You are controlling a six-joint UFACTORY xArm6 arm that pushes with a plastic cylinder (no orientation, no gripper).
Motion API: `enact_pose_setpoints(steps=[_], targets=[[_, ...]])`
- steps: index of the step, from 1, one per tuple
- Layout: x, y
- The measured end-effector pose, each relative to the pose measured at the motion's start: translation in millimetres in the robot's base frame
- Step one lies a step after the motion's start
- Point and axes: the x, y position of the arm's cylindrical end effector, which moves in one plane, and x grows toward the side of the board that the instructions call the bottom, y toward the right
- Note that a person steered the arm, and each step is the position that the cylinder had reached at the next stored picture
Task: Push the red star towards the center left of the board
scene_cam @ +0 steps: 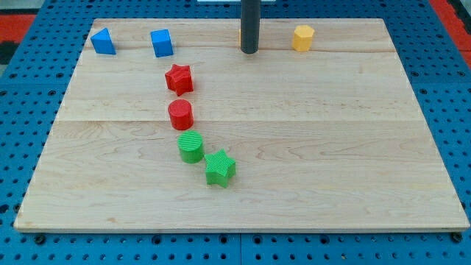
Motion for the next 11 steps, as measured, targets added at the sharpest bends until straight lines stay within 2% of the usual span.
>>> enact_pose_setpoints(steps=[1, 2, 3, 5, 6, 7, 8, 9, 11], targets=[[41, -1], [95, -61], [98, -126], [59, -140], [73, -189], [108, -231], [92, -150], [97, -100], [172, -105]])
